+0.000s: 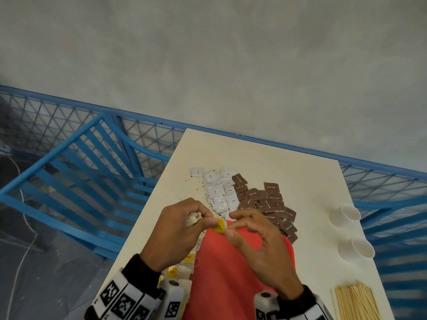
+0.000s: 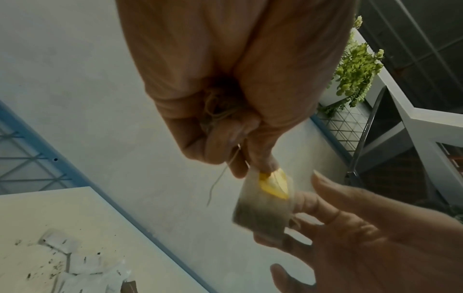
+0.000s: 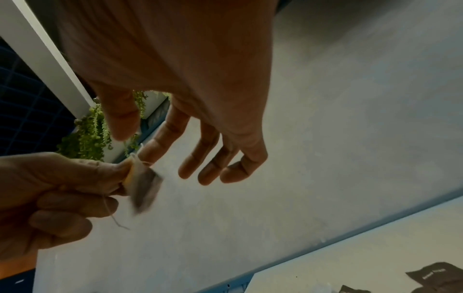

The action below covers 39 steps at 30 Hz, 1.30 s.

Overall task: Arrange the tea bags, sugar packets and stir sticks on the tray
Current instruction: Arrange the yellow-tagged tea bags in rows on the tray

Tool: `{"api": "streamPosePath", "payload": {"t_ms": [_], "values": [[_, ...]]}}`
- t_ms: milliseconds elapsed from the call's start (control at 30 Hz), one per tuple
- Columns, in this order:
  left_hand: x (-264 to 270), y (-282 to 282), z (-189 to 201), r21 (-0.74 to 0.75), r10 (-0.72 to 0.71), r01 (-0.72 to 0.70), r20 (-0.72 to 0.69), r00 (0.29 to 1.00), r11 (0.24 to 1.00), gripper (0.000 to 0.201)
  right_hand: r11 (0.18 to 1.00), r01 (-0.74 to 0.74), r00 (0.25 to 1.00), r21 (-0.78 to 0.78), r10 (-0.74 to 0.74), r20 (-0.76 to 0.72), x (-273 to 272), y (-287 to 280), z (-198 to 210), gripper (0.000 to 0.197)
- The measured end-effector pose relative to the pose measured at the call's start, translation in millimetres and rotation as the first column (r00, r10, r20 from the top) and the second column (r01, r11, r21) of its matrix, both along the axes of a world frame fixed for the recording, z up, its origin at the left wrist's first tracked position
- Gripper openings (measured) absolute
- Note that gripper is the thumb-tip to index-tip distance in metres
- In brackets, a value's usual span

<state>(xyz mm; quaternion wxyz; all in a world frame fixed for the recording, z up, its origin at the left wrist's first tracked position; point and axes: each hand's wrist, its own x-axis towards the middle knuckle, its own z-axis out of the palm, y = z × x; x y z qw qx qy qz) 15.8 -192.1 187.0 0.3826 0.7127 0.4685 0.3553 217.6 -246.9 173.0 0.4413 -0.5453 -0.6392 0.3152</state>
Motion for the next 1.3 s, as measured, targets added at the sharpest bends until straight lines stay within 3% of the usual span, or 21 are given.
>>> {"api": "streamPosePath", "payload": {"t_ms": [167,300,500,600,667,733,800,933,1067,1133,1233,1300], "values": [[-7,3,3,-0.011,-0.041,0.041,-0.004,0.999,0.999,0.010,1.000,-0.026,0.999,-0.006,0.026,0.029,-12,5,2,0.026],[-19,5,3,-0.106,-0.014,0.025,0.103,0.995,0.994,0.010,0.997,-0.036,0.990,-0.063,0.027,-0.136,-29,17,-6,0.003],[-50,8,-5,-0.221,0.139,-0.089,0.221,0.965,0.971,0.010,0.983,-0.077,0.960,-0.165,0.028,-0.280,-62,30,-19,0.009],[-73,6,-22,-0.258,0.249,-0.201,0.167,0.954,0.945,0.011,0.948,-0.034,0.986,-0.317,-0.021,-0.168,-70,40,-66,0.018],[-90,3,-48,-0.307,0.287,-0.257,0.056,0.956,0.916,0.014,0.892,-0.003,0.999,-0.452,-0.019,-0.043,-76,42,-108,0.032],[-105,-1,-78,-0.326,0.252,-0.275,-0.112,0.961,0.905,0.017,0.837,0.019,0.999,-0.546,0.003,0.040,-86,39,-142,0.054],[-116,-3,-109,-0.340,0.185,-0.263,-0.245,0.952,0.903,0.019,0.817,0.040,0.998,-0.575,-0.006,0.060,-96,40,-162,0.060],[-123,1,-155,-0.345,0.036,-0.181,-0.387,0.921,0.921,0.012,0.802,0.097,0.993,-0.589,-0.041,0.107,-114,48,-177,0.060],[-115,8,-185,-0.320,-0.119,-0.041,-0.465,0.877,0.946,0.022,0.761,0.191,0.972,-0.620,-0.057,0.229,-124,51,-187,0.049],[-110,10,-193,-0.316,-0.167,-0.003,-0.510,0.844,0.949,0.020,0.723,0.259,0.948,-0.640,-0.062,0.313,-127,51,-188,0.048],[-108,10,-198,-0.326,-0.197,0.014,-0.534,0.822,0.945,0.021,0.699,0.365,0.889,-0.615,-0.065,0.453,-134,50,-180,0.028],[-109,11,-195,-0.351,-0.205,0.014,-0.516,0.831,0.936,0.020,0.698,0.386,0.864,-0.604,-0.044,0.501,-136,50,-177,0.035]]}}
